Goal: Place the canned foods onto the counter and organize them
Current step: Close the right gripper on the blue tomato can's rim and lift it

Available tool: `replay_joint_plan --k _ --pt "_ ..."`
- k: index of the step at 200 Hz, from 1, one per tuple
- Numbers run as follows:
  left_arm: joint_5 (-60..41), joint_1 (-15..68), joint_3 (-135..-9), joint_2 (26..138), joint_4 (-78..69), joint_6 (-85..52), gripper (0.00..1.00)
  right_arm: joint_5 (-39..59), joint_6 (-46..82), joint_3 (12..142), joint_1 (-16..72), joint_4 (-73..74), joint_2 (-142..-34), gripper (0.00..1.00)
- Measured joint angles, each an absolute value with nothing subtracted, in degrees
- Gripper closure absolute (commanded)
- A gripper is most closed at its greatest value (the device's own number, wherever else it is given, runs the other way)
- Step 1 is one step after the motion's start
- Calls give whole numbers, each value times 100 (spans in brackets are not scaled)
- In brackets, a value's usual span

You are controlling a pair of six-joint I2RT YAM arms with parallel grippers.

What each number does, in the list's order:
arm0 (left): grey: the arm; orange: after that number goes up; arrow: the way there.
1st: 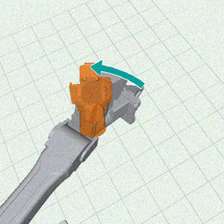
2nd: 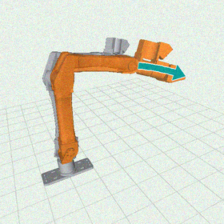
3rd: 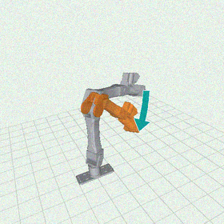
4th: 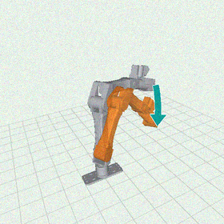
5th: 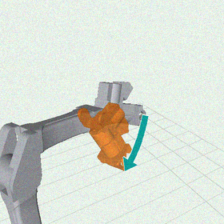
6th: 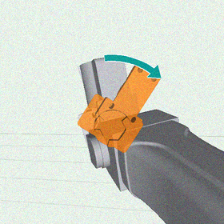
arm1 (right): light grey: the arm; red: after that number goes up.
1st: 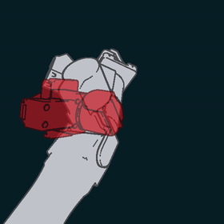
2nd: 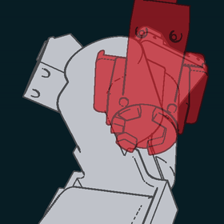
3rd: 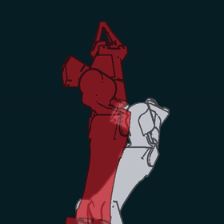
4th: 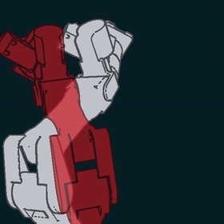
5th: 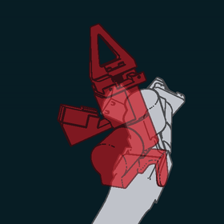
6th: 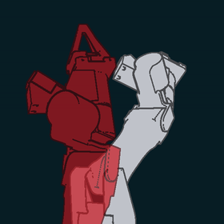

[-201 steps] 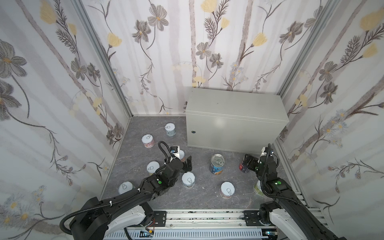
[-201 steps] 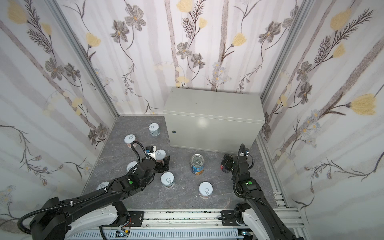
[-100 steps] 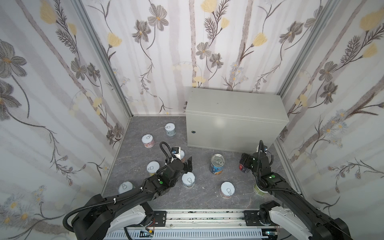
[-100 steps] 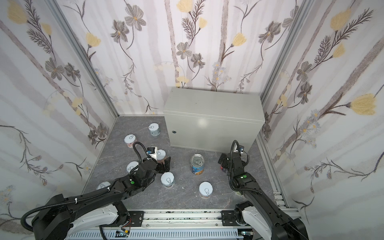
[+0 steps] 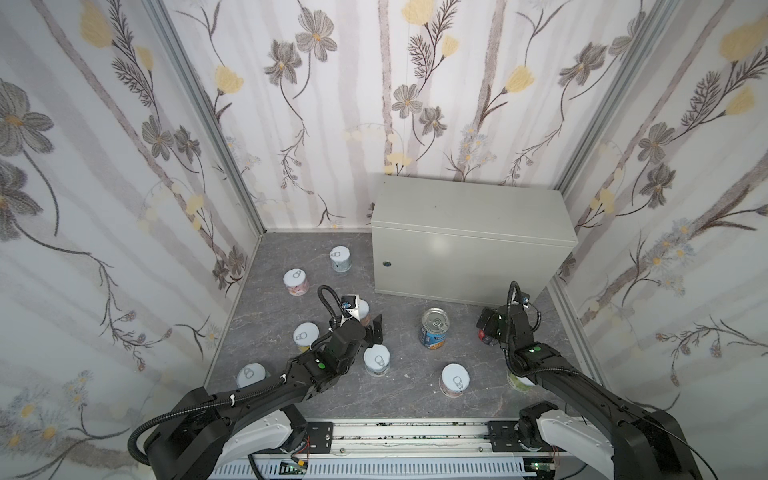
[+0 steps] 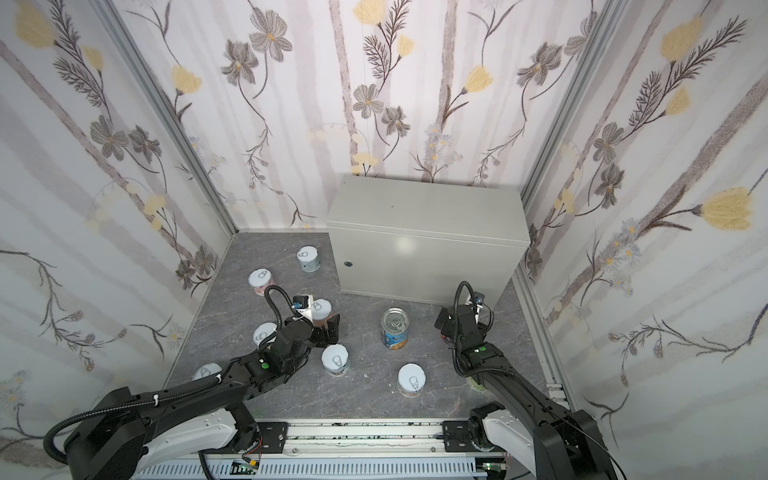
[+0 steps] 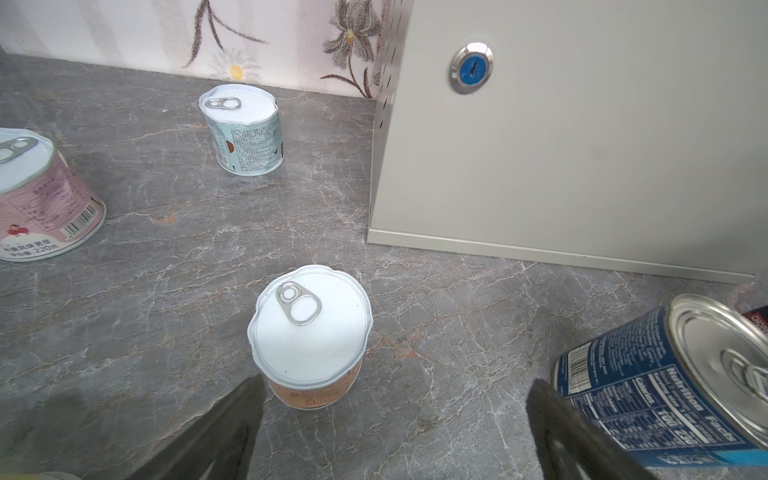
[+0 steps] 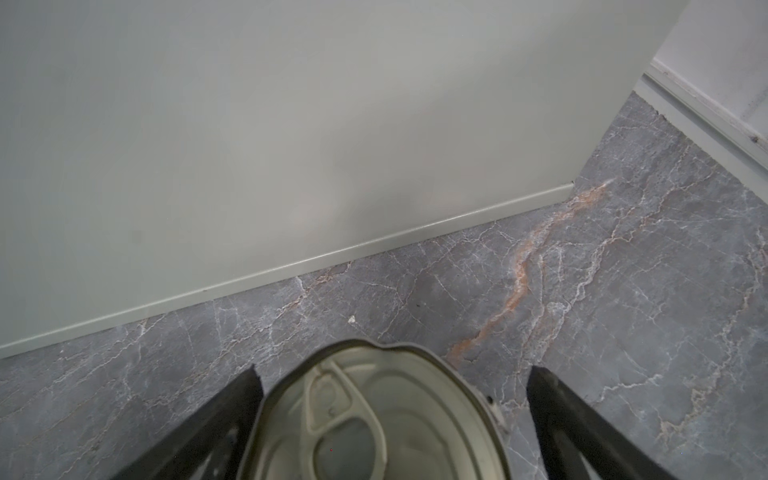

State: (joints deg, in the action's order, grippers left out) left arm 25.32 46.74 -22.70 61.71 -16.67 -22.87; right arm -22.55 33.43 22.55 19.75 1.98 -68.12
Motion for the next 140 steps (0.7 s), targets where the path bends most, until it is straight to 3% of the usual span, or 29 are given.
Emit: replay_joint_plan --k 113,140 --pt "2394 4580 -2270 6451 -1804 -2268 0 -2390 3581 2233 2176 578 -7546 1" --pt "2351 4560 -2270 6519 -1887 -2259 0 -2414 3616 2239 2182 585 -7577 10"
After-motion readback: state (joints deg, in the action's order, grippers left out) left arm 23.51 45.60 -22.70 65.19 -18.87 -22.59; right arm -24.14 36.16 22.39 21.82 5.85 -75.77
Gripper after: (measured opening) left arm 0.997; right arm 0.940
